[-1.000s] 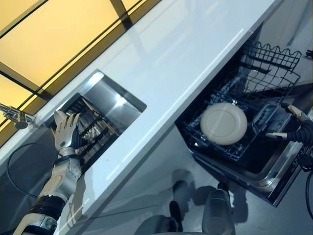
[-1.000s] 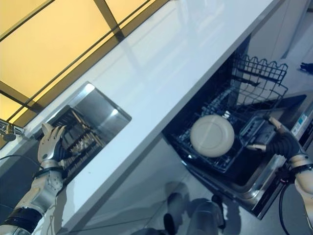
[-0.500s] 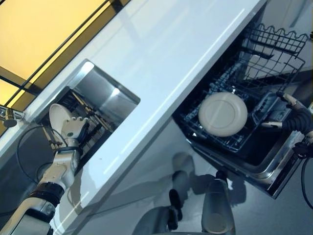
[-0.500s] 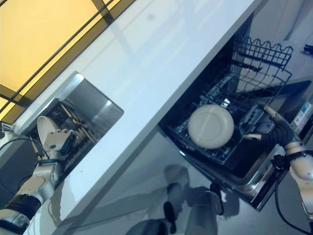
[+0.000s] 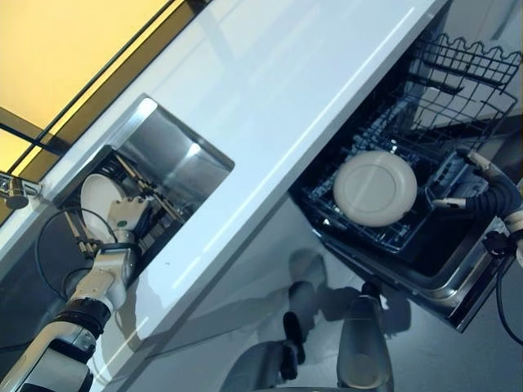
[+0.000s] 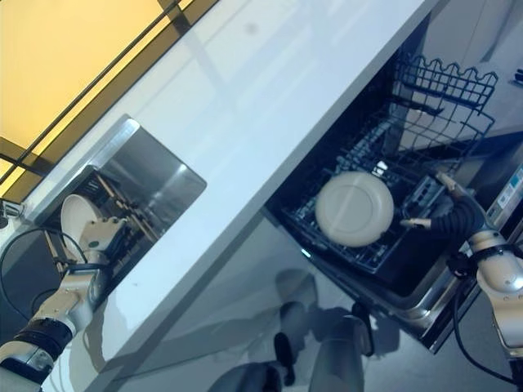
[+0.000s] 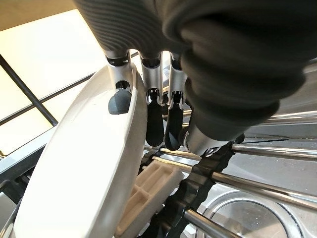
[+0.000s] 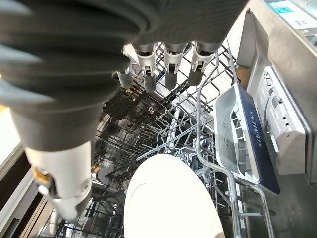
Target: Pick up plates and place into dishwasher.
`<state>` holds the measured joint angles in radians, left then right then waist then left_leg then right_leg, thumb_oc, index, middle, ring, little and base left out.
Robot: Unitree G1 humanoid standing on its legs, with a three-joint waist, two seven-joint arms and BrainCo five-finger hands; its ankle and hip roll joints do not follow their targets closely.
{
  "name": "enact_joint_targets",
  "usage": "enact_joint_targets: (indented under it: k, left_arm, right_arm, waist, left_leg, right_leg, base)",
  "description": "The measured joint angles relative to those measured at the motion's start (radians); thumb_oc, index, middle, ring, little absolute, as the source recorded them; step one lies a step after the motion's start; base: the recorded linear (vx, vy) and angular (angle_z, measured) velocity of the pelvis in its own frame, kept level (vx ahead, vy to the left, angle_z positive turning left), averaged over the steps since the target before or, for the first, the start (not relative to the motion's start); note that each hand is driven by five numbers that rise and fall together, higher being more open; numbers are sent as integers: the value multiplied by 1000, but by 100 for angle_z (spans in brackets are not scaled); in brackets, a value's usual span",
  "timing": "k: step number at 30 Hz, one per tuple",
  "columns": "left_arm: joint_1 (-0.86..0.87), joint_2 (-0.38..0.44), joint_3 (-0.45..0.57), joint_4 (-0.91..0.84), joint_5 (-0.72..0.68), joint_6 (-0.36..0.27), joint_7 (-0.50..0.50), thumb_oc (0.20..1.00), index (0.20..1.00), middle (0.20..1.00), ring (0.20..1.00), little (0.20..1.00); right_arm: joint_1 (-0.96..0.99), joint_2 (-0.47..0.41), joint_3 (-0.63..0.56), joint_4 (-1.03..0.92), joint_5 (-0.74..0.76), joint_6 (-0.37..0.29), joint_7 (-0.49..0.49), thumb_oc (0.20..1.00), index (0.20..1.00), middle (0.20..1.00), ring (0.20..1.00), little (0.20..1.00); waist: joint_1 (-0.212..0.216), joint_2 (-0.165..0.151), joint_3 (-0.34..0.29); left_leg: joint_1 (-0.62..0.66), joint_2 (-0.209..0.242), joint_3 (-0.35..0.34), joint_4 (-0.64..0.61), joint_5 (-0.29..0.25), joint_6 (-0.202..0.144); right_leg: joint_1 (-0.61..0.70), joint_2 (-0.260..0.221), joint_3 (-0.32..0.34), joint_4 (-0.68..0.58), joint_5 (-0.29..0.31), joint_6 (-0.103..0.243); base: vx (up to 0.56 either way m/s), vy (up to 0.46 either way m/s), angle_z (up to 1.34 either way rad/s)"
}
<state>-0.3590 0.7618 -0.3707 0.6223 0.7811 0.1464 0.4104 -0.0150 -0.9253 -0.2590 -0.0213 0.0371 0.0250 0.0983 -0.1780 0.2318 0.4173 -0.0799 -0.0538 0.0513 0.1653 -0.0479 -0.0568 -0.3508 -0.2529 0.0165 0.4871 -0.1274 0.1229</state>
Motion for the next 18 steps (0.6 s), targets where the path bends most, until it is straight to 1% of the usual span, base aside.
enact_joint_targets:
  k: [8,12,15,18]
  left_arm:
    - [15,0,8,6,-56,-6,30,200,200,200,200,200]
    - [50,-1,43,-15,-97,-14,37,200,200,200,200,200]
    - [101,-7,56,-46,-98,-18,35,200,200,200,200,200]
    - [160,-30,81,-60,-100,-24,27,200,200,200,200,200]
  right_arm:
    - [6,0,0,0,0,-7,-2,1000,1000,1000,1000,1000]
    - [34,4,-4,-1,0,-21,-1,1000,1000,1000,1000,1000]
    - [66,16,-5,-1,-5,-24,1,1000,1000,1000,1000,1000]
    - [109,42,-6,-1,-8,-36,3,1000,1000,1000,1000,1000]
  waist:
    - [2,1,-1]
    - [1,1,-5]
    - [3,5,-34]
    - [4,8,-91]
  left_leg:
    - [35,3,-4,-8,0,0]
    - [69,8,-13,-23,1,-2]
    - [89,13,-27,-40,4,-6]
    - [117,21,-28,-57,5,-7]
  right_leg:
    - [39,-3,-14,-3,-6,1]
    - [73,-3,-30,-4,-17,-2]
    - [95,-3,-47,-6,-28,-5]
    - [132,0,-69,-20,-36,-10]
  base:
    - [-1,-11,3]
    - [31,-27,8]
    - [52,-35,13]
    - [29,-42,13]
